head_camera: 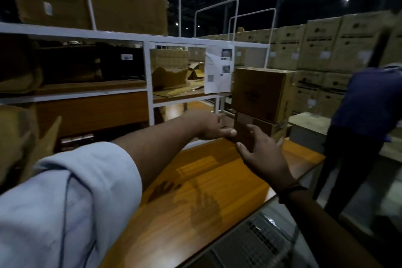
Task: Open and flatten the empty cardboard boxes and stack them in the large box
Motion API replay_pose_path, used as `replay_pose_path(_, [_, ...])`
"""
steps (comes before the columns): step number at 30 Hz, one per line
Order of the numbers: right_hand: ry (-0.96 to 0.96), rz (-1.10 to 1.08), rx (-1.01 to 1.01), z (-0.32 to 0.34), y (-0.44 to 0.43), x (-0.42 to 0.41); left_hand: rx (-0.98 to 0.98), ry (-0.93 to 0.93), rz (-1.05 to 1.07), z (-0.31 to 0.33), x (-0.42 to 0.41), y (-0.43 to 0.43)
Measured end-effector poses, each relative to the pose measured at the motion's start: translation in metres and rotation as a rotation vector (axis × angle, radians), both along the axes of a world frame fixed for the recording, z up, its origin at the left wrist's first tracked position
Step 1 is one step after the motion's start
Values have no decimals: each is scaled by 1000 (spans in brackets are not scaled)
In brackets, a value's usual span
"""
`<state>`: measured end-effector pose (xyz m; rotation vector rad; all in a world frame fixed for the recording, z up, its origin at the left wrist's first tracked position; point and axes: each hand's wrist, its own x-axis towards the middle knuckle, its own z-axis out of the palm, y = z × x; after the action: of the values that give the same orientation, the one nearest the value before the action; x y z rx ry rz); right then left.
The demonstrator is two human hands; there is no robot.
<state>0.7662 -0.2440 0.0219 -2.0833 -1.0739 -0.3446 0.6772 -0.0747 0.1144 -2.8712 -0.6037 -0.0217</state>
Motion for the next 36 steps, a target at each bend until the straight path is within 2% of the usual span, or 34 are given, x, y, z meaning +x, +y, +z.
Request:
replay_pose_path(6, [74,-50,-50,-35,-4,56,-109,80,-61,-51,80,5])
replay_pose_path(10, [83,-101,-76,-62,-4,107,-218,68,-108,-100,128,17])
replay_pose_path(17, [183,-132,-143,-108,23,197,-438,98,-59,-197,199,54])
replay_pose_path(23, [216,-172,-161,-116,60,283,-620,-78,-50,-218,276,94])
replay_pose_path(27, [260,-210,-90,-120,81,333,-695,-287,-78,-220,330,110])
replay_pose_path(36, [357,-237,91,-128,106,416,-883,-593,-155,-225,422,80])
